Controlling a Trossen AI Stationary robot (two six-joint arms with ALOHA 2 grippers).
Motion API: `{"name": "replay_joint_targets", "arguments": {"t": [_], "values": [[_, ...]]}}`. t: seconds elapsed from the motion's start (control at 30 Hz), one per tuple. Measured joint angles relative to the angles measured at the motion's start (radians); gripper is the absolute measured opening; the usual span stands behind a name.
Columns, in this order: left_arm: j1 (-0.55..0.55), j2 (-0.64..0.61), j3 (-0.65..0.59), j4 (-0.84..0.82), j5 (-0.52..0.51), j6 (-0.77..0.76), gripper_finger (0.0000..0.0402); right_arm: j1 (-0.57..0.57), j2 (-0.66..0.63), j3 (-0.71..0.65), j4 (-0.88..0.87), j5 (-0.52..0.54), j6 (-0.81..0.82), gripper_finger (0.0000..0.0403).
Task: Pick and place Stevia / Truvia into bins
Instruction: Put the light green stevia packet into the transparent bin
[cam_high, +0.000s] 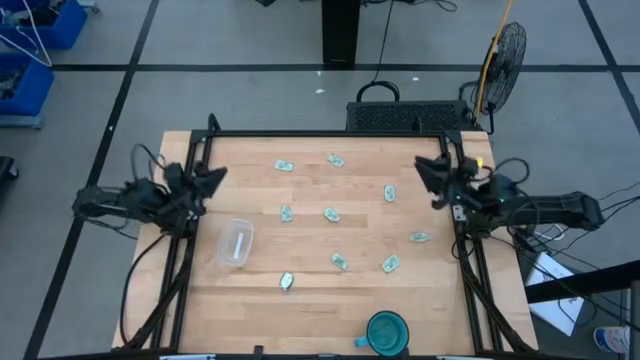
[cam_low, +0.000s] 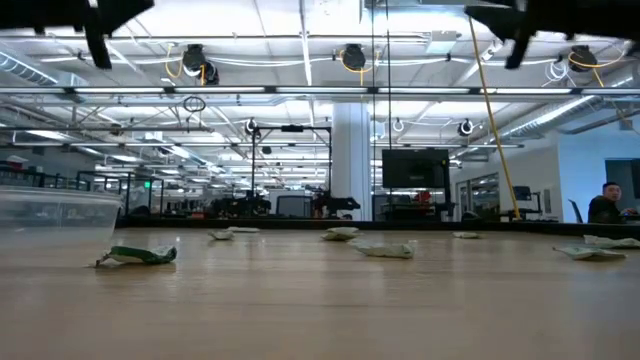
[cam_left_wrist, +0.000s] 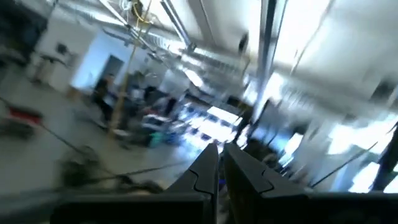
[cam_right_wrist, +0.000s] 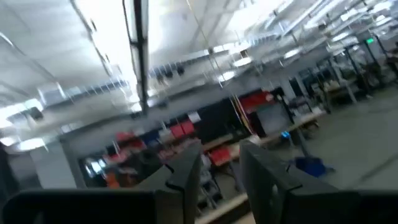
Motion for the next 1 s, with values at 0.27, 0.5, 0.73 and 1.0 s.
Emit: {"name": "replay_joint_targets", "arguments": {"t": [0.27, 0.5, 0.73, 1.0], "values": [[0.070, 0.353, 0.506, -0.328, -0.212, 0.420, 0.0031, -0.048, 0.362, 0.400, -0.493, -0.047, -0.005, 0.0112], [0.086, 0.518, 0.761, -0.462, -0.217, 0.456, 0.0031, -0.107, 0.524, 0.563, -1.132, -0.002, 0.192, 0.0112], [0.085, 0.534, 0.812, -0.504, -0.207, 0.304, 0.0031, -0.123, 0.573, 0.466, -1.276, -0.019, 0.309, 0.0112], [0.089, 0.614, 0.811, -0.622, -0.225, -0.015, 0.0036, -0.212, 0.572, 0.255, -1.059, 0.024, 0.332, 0.0114]]}}
